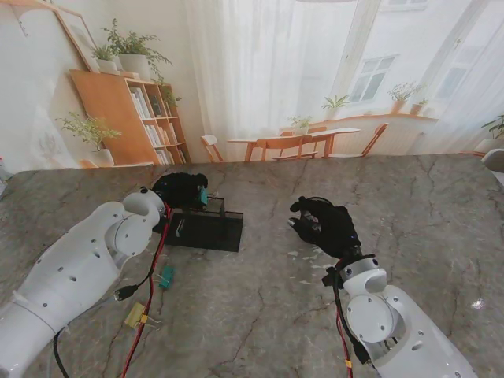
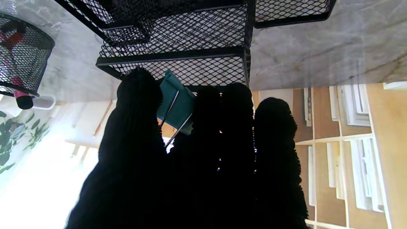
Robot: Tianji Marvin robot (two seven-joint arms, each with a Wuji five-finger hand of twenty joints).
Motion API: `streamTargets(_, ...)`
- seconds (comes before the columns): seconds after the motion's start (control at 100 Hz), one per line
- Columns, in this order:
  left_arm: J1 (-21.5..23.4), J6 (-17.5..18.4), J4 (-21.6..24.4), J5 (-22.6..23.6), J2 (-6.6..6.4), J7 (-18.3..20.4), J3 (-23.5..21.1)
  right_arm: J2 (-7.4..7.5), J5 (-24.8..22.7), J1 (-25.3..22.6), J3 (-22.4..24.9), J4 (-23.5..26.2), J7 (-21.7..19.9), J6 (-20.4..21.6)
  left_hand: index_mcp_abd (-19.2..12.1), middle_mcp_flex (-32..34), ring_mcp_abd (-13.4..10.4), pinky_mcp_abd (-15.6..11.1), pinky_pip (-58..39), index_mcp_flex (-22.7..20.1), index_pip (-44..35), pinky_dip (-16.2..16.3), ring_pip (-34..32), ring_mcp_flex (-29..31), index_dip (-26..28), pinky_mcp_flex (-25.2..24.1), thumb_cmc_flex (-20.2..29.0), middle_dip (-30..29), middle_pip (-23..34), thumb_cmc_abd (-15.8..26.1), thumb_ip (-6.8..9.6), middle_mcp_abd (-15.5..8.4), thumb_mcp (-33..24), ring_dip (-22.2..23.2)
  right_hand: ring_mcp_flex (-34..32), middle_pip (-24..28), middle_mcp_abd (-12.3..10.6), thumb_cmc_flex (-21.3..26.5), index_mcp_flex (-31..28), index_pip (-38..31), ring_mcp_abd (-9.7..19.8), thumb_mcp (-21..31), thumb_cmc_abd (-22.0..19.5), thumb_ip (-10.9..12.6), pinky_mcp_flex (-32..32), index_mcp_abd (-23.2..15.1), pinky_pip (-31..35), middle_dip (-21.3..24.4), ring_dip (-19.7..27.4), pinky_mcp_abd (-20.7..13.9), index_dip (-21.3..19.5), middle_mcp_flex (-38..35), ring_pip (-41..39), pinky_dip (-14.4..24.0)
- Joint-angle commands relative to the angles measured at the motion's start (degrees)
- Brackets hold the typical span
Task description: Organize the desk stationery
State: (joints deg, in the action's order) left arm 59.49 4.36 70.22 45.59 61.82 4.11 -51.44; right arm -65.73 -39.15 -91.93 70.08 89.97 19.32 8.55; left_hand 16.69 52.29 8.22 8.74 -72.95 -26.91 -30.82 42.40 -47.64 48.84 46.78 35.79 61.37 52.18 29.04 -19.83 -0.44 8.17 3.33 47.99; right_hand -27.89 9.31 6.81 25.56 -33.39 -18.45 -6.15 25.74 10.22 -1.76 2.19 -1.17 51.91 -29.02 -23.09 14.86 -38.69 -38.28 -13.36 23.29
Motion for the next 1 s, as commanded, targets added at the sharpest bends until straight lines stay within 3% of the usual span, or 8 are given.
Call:
streamTargets(0.0,0.26,0.22,-0.26,0.19,0.11,0.33,0.25,-0.13,0.11,0.07,-0.09,-0.31,-0.79,0.36,-9.24,-0.9,-1.54,-2.96,-2.4,-3.76,-17.19,2.06,-1.14,-1.52,3.52,-1.32,8.14,0.77,0.3,3.79,-0.17,-1.29,-7.42,0.69,0.66,0.7,0.14,0.17,-1.11,-0.62,0.67,-2.05,-1.43,0.3,-0.3,0.07,0.78,-0.82,-0.67,-0.39,-1.2,-0.34,0.05,0.77)
streamTargets(0.19,0.58,0.45,-0.49,0.9,-0.22,1.09,0.14,-0.12,0.21,0.15,-0.23,-0.39,-0.93,0.36,-9.52,-2.43,-1.28,-2.77,-1.61,-3.58,-14.72,2.26,-0.01,-3.0,1.99,-2.73,7.85,1.14,-1.04,3.76,-0.65,-1.33,-6.12,0.71,0.62,0.7,0.2,0.13,-1.07,-0.63,0.65,-2.08,-1.45,0.31,-0.28,0.04,0.8,-0.83,-0.69,-0.36,-1.2,-0.34,0.04,0.8)
streamTargets(0.41,0.74,0.18,-0.5,0.85,-0.52,2.61,0.19,-0.11,0.26,0.27,-0.38,-0.53,-1.03,0.39,-9.92,-5.67,-0.43,-1.91,-0.58,-3.72,-4.01,3.59,2.03,-5.34,-1.07,-5.59,6.37,-1.05,-1.97,3.97,-0.9,-0.64,-4.1,1.35,0.62,0.7,0.15,0.13,-0.95,-0.58,0.71,-2.1,-1.46,0.3,-0.32,-0.01,0.77,-0.84,-0.7,-0.39,-1.18,-0.34,0.04,0.8)
streamTargets(0.47,0.92,0.19,-0.3,0.91,-0.6,2.9,0.06,-0.11,0.23,0.3,-0.41,-0.58,-0.99,0.4,-9.98,-7.33,0.28,-1.38,-0.75,-4.12,0.52,5.44,2.4,-6.68,-0.17,-7.74,4.56,-5.13,-1.32,5.47,-0.99,-0.61,-3.23,1.86,0.62,0.7,0.17,0.14,-1.02,-0.62,0.67,-2.1,-1.46,0.31,-0.33,-0.02,0.76,-0.83,-0.7,-0.4,-1.19,-0.33,0.04,0.81)
streamTargets(0.5,1.05,0.23,-0.11,1.08,-0.67,3.11,-0.06,-0.11,0.22,0.32,-0.42,-0.6,-0.97,0.4,-10.05,-8.33,0.57,-1.32,-0.69,-4.26,2.76,6.24,2.63,-7.42,0.26,-8.56,3.21,-10.5,-0.87,6.32,-1.05,-0.6,-3.07,1.99,0.58,0.69,0.22,0.18,-1.07,-0.63,0.68,-2.08,-1.44,0.31,-0.33,-0.03,0.76,-0.83,-0.7,-0.4,-1.19,-0.32,0.03,0.8)
streamTargets(0.71,1.6,0.58,0.94,1.89,-1.1,4.74,-0.76,-0.12,0.3,0.36,-0.48,-0.63,-1.06,0.31,-9.49,-13.69,2.86,-0.57,1.12,-3.81,14.53,7.98,5.58,-12.82,-5.98,-14.35,-2.18,-16.26,-7.85,12.39,-0.81,0.58,-2.17,1.39,0.61,0.72,0.21,0.16,-1.15,-0.67,0.59,-2.1,-1.47,0.31,-0.32,0.09,0.77,-0.84,-0.71,-0.41,-1.2,-0.38,0.03,0.83)
streamTargets(0.99,2.22,1.42,2.23,3.07,-1.6,6.41,-1.29,-0.13,0.34,0.37,-0.48,-0.61,-1.02,0.22,-8.48,-20.94,4.98,1.63,5.43,2.22,22.56,9.58,11.6,-19.71,-12.98,-21.48,-6.95,-21.59,-17.46,13.38,-1.24,1.58,-1.64,-0.81,0.6,0.69,0.24,0.14,-0.98,-0.59,0.69,-2.11,-1.47,0.31,-0.33,0.01,0.77,-0.83,-0.71,-0.45,-1.17,-0.34,0.04,0.85)
